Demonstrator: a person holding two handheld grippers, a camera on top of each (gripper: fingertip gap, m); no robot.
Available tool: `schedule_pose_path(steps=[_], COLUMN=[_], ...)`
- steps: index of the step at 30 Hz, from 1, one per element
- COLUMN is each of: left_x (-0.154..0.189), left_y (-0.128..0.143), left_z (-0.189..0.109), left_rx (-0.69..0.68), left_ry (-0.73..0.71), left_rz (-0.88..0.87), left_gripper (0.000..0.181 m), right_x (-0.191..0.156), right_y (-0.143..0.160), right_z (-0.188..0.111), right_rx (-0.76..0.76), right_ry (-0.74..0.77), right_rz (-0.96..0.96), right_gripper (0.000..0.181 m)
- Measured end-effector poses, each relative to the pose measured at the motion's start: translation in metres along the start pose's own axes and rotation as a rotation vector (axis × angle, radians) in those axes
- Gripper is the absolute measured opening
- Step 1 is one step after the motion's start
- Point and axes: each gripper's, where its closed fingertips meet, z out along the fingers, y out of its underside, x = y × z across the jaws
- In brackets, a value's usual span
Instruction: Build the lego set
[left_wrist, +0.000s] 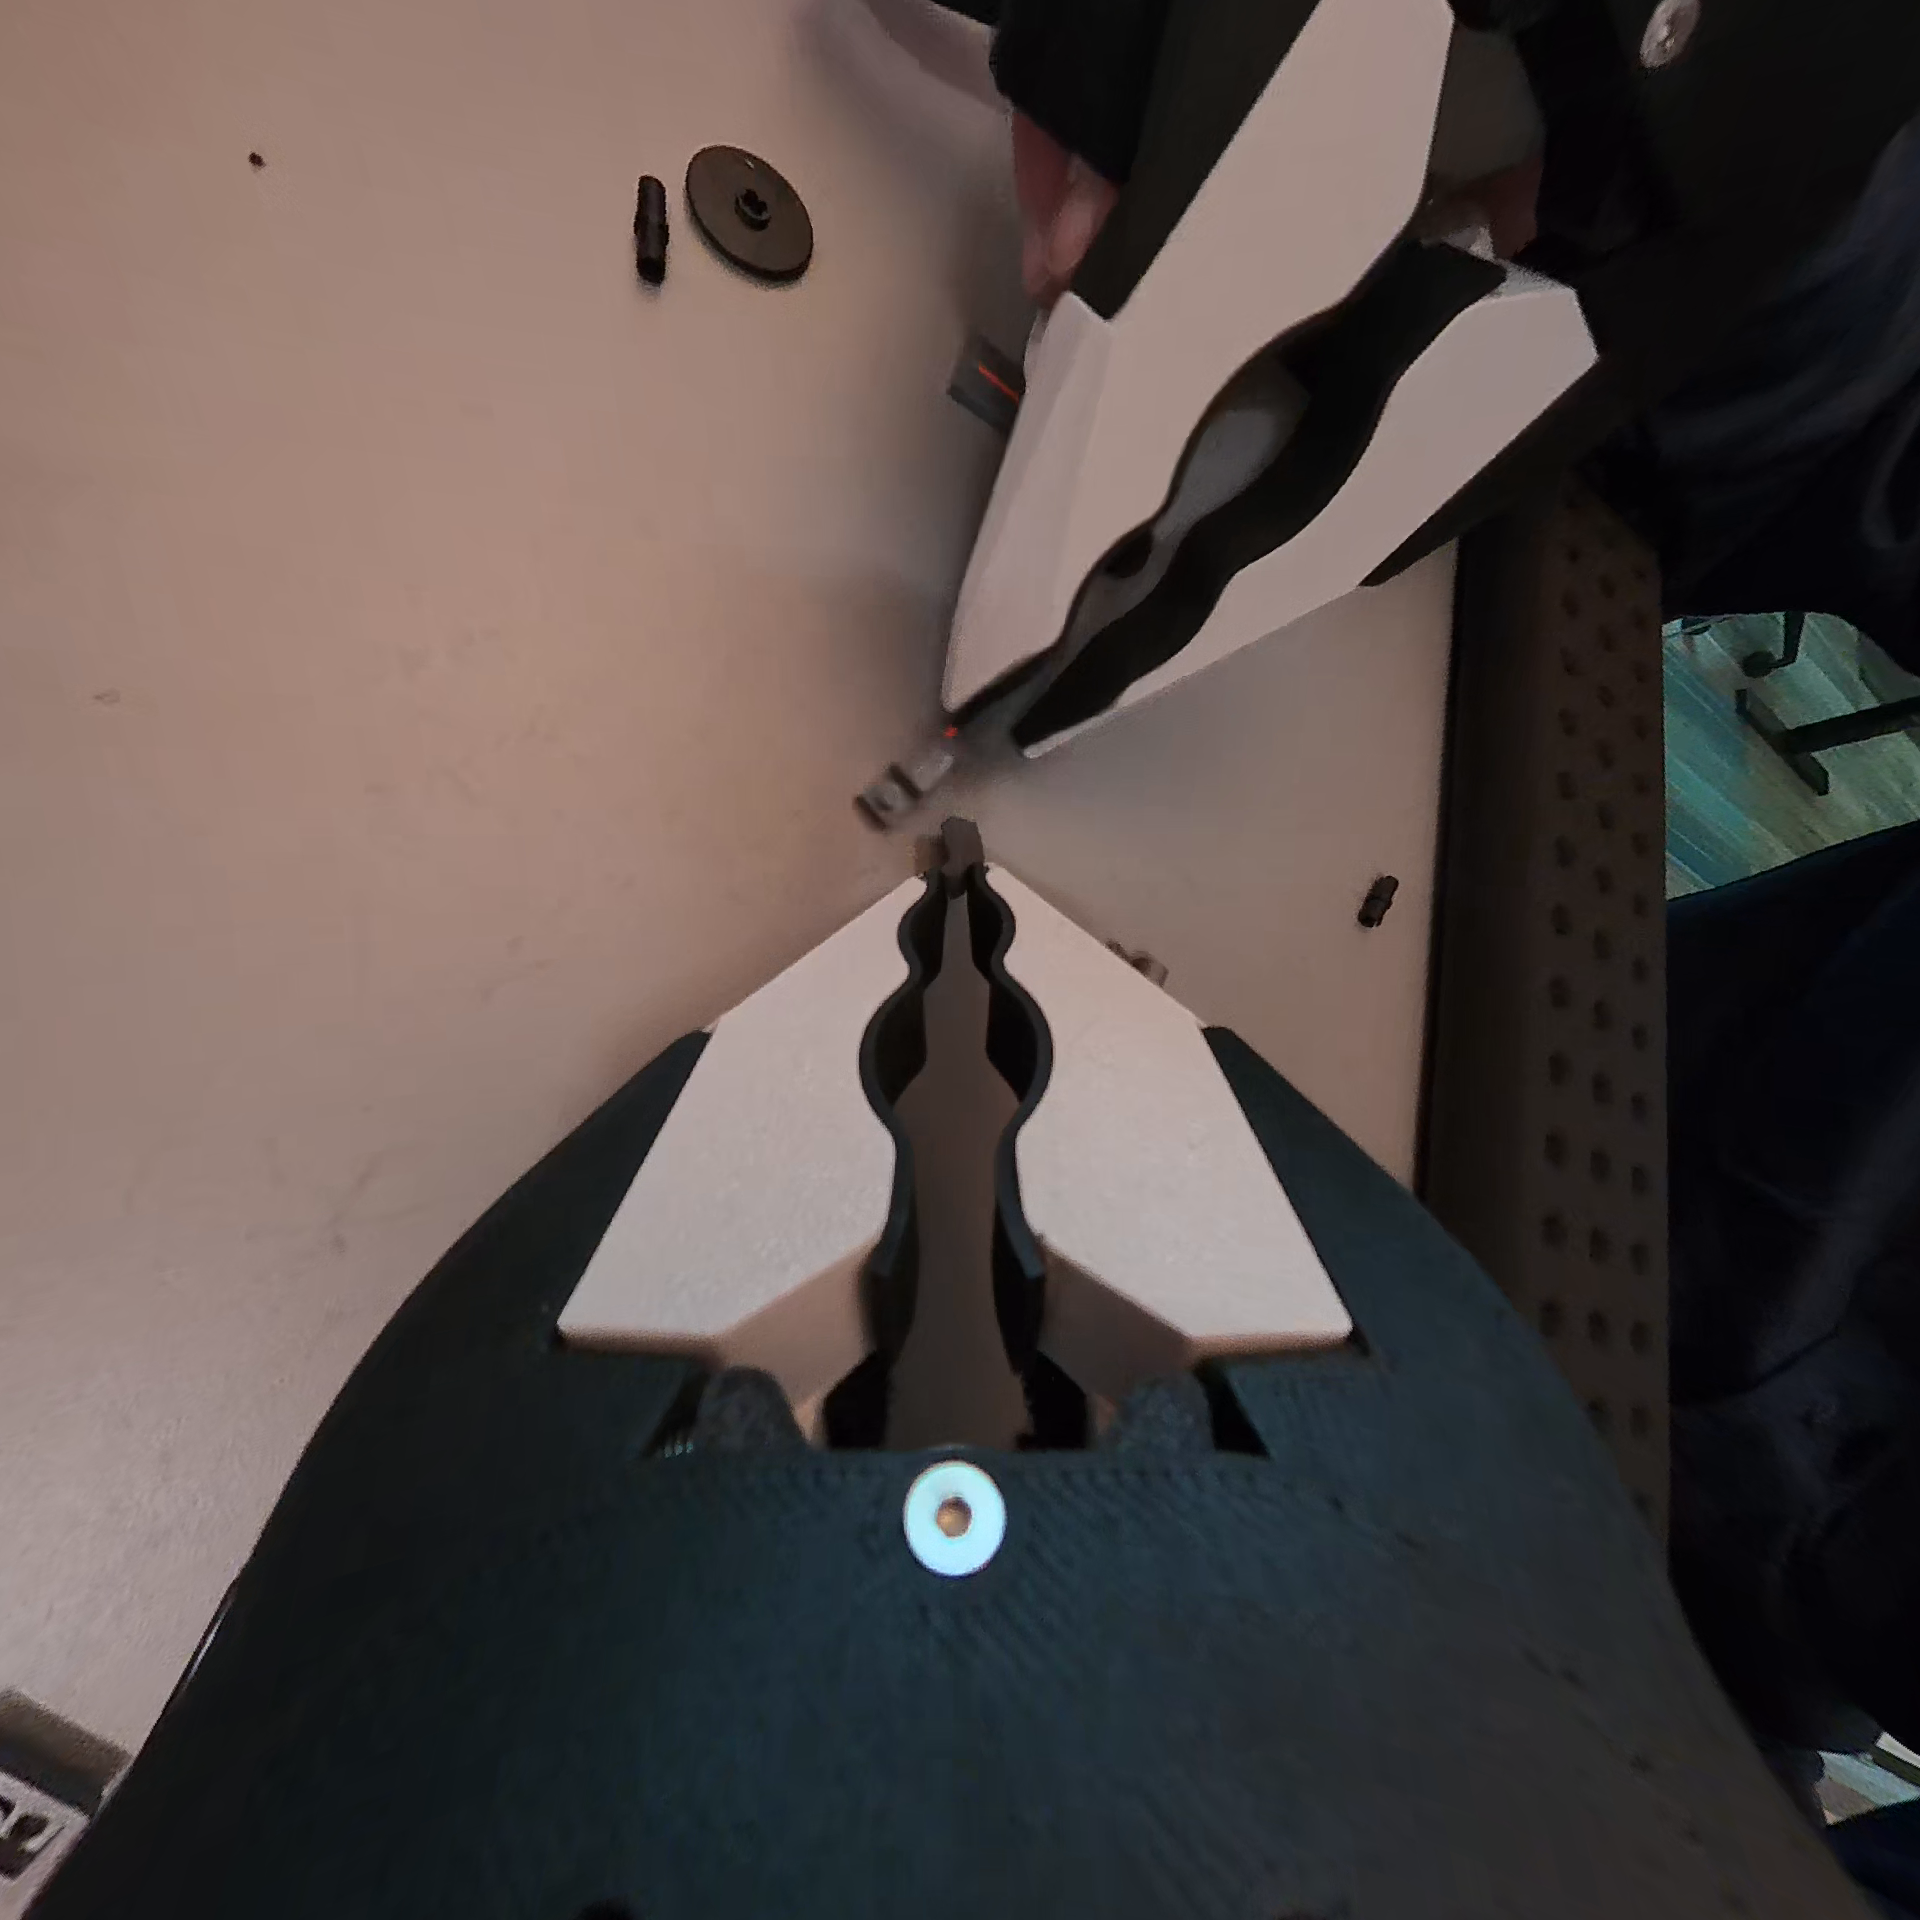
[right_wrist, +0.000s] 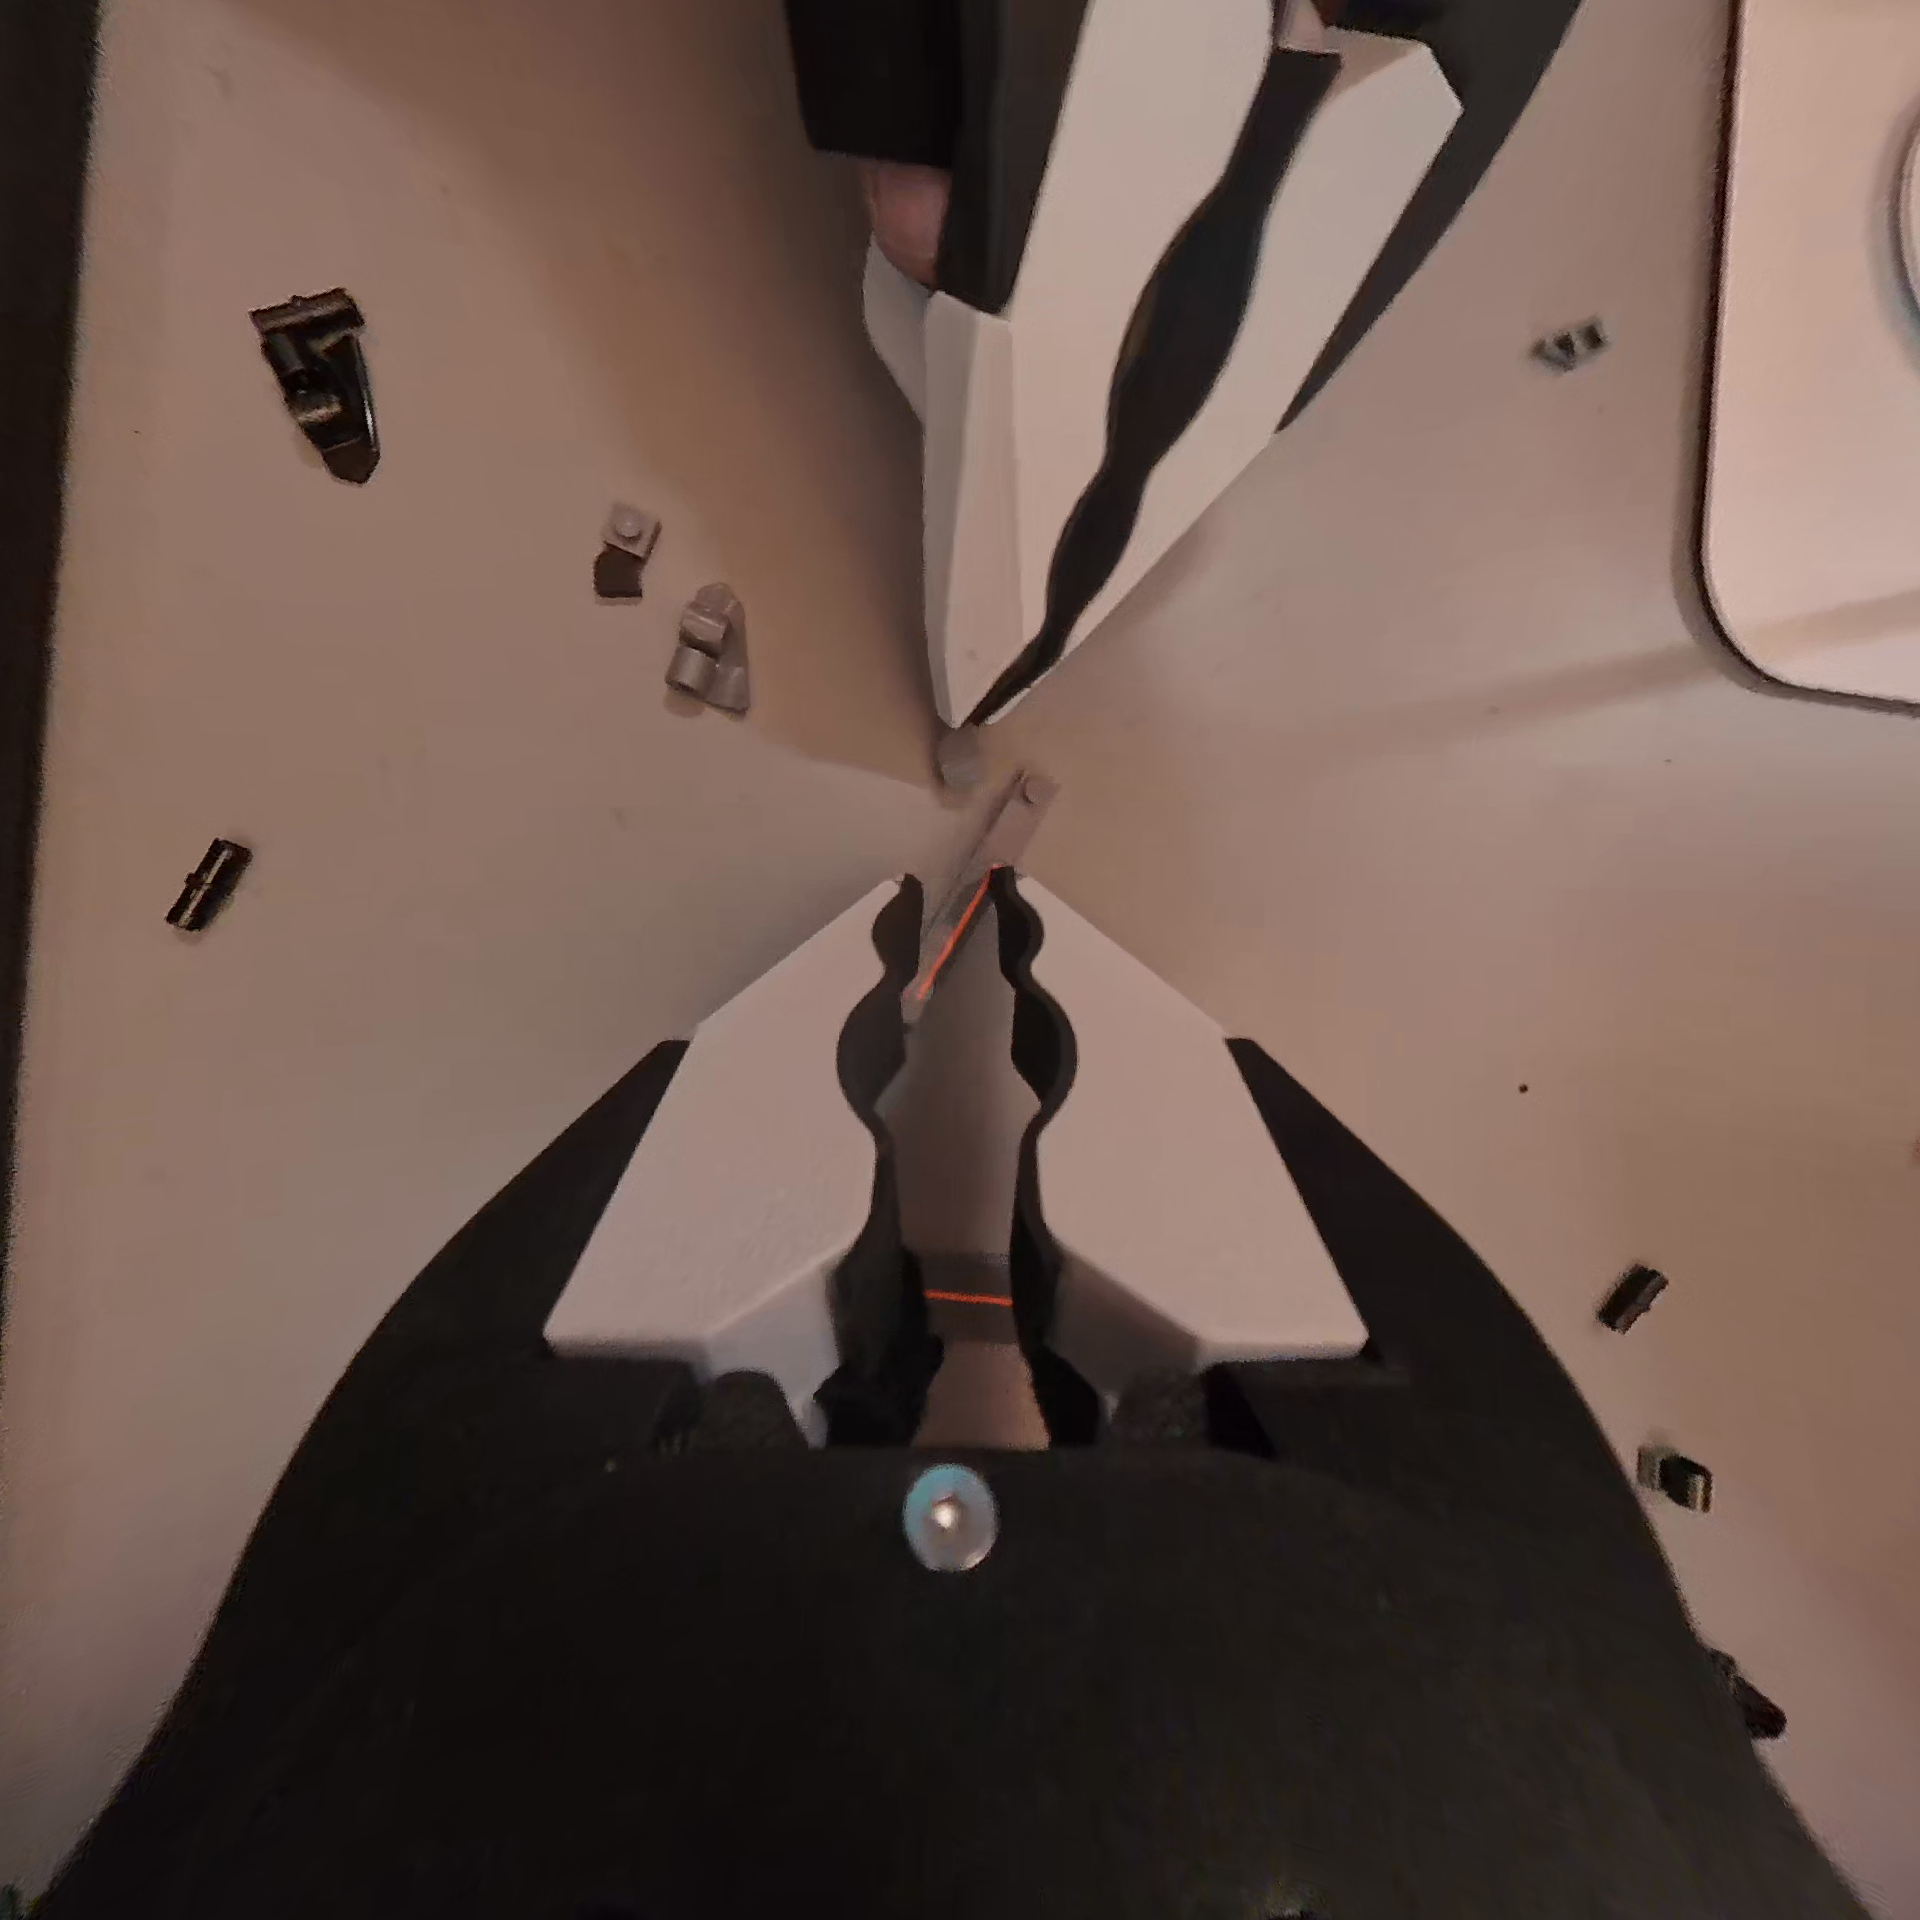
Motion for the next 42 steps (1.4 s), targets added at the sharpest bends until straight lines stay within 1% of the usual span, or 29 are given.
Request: schedule_pose_path(steps=[6,13,21,26,35,39,42], left_x=[0.0,0.001,0.012,0.019,0.02,0.019,0.021], left_y=[-0.001,-0.004,-0.004,-0.003,-0.001,-0.009,-0.018], left_z=[-0.001,-0.005,0.001,0.002,0.005,0.001,-0.002], left_rx=[0.007,0.026,0.016,0.007,-0.005,0.037,0.086], left_ry=[0.0,0.002,0.058,0.101,0.106,0.095,0.088], left_rz=[0.003,0.003,0.019,0.023,0.02,0.029,0.053], left_gripper=[0.002,0.002,0.002,0.002,0.002,0.002,0.002], right_x=[-0.001,-0.017,-0.03,-0.026,-0.02,-0.014,-0.011], right_y=[-0.001,0.001,0.002,0.004,0.001,-0.003,-0.004], right_z=[0.002,-0.004,-0.007,-0.009,-0.01,-0.011,-0.01], right_rx=[-0.004,0.001,0.002,-0.007,0.006,0.026,0.037], right_ry=[-0.005,-0.091,-0.152,-0.13,-0.091,-0.072,-0.086], right_rz=[0.011,-0.023,-0.073,-0.081,-0.073,-0.033,0.037], right_gripper=[0.016,0.005,0.002,0.003,0.006,0.012,0.014])
